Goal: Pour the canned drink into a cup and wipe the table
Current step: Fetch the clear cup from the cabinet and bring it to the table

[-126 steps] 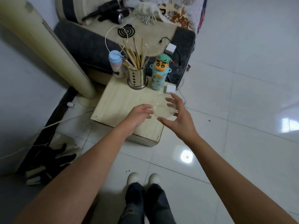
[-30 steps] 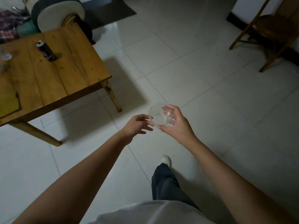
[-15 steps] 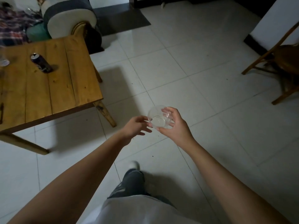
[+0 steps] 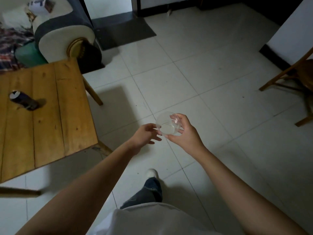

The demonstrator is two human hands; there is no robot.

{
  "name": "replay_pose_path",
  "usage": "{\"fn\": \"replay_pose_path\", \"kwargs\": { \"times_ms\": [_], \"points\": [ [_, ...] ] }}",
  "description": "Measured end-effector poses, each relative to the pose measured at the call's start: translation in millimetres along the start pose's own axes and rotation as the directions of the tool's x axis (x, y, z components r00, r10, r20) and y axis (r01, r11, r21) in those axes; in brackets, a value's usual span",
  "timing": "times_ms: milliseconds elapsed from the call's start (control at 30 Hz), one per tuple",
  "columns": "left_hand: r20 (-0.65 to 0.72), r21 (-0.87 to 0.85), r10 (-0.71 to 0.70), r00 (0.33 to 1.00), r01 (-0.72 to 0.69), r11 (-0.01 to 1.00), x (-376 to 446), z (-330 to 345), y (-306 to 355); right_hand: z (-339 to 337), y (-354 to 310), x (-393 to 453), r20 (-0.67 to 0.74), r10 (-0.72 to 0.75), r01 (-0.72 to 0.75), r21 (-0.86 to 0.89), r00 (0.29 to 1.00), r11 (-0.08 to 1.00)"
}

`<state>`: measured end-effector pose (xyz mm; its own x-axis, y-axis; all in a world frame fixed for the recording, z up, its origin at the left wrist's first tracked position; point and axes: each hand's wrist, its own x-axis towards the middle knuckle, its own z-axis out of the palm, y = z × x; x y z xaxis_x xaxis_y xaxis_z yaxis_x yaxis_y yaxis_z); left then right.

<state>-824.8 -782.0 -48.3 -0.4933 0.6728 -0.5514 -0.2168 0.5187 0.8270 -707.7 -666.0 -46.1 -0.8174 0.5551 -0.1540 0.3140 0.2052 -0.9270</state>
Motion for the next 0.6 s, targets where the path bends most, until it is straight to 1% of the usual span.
{"fn": "replay_pose_path", "kwargs": {
  "times_ms": [133, 333, 467, 600],
  "points": [
    [-0.001, -0.013, 0.003, 1.0, -0.003, 1.0, 48.6, -27.3, 35.0, -5.1, -14.5, 64.6, 0.005, -0.003, 0.003, 0.022, 1.0, 1.0],
    [-0.041, -0.055, -0.003, 0.999, 0.001, 0.998, 107.8, -60.6, 75.7, -11.8, -32.4, 152.7, 0.057, -0.033, 0.032, 0.023, 0.998, 0.999],
    [-0.086, -0.068, -0.011, 0.996, 0.005, 0.998, 148.5, -83.9, 95.8, -14.1, -38.8, 210.3, 0.134, -0.044, 0.042, 0.013, 0.99, 0.999],
    [-0.158, -0.102, -0.024, 0.987, 0.007, 0.995, 191.9, -104.5, 117.1, -17.0, -44.7, 277.2, 0.215, -0.07, 0.069, 0.012, 0.974, 0.998]
  ]
}}
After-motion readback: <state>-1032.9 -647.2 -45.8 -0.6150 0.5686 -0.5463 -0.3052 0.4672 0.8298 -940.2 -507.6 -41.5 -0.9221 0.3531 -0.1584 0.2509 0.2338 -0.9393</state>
